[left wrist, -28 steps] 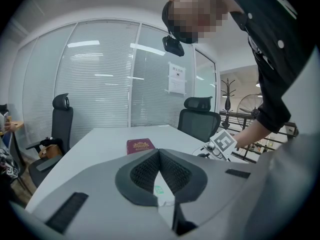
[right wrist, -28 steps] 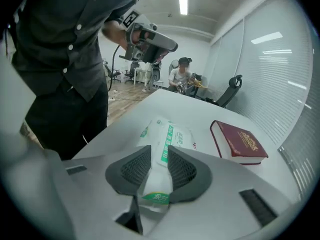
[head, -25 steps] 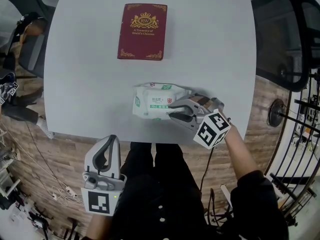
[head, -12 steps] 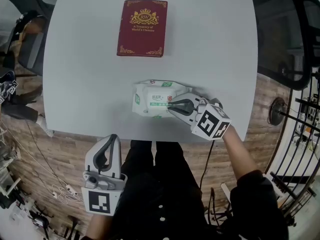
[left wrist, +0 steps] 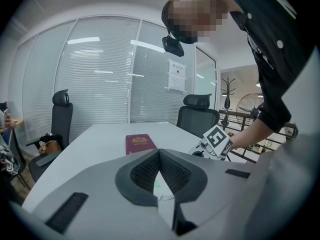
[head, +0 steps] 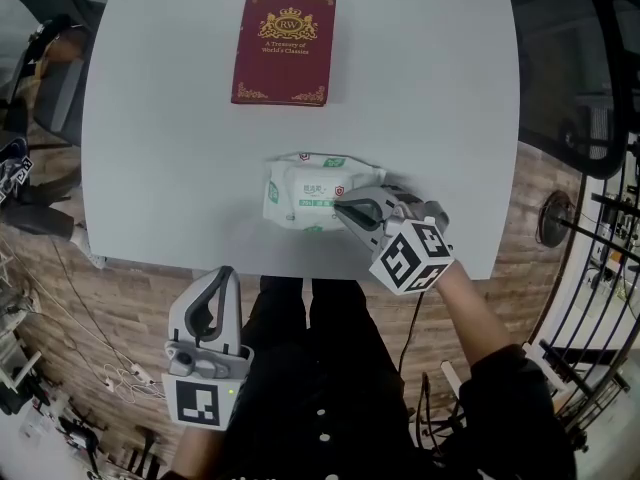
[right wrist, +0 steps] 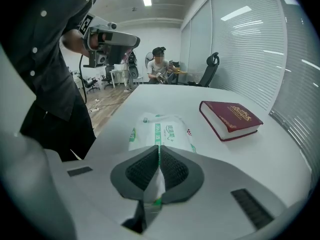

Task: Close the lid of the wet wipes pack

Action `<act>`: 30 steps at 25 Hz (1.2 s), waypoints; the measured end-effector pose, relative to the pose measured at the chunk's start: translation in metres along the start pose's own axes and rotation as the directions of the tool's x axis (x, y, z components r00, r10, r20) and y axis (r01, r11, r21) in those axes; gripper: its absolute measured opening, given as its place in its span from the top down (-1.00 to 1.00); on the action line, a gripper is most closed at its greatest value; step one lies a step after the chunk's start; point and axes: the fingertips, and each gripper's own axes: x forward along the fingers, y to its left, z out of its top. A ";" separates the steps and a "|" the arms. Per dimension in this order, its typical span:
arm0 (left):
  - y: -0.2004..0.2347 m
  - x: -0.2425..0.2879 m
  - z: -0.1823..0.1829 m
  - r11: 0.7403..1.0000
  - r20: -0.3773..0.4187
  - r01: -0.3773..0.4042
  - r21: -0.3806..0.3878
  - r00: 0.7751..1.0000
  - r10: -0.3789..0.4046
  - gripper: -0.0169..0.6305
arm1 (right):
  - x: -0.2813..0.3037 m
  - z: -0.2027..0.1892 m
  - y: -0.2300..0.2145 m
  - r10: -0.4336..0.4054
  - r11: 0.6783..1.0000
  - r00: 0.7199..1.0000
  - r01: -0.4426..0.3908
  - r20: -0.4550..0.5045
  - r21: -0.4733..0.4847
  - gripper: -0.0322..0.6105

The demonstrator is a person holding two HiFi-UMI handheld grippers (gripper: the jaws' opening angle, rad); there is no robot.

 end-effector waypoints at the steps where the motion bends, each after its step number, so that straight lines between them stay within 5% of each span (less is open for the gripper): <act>1: 0.000 0.001 -0.001 1.000 -0.001 0.001 0.000 1.000 -0.001 0.90 | 0.001 0.000 0.000 -0.007 1.000 1.000 0.007 -0.009 -0.011 0.79; 17: -0.001 0.002 0.020 1.000 0.047 0.008 0.023 0.999 -0.009 0.90 | 0.002 0.000 0.001 -0.039 0.998 0.998 0.036 -0.052 -0.048 0.80; 30: -0.003 -0.009 0.077 0.997 0.160 0.011 0.079 0.987 -0.024 0.90 | -0.045 0.034 -0.015 -0.138 0.986 0.990 0.134 0.041 0.096 0.80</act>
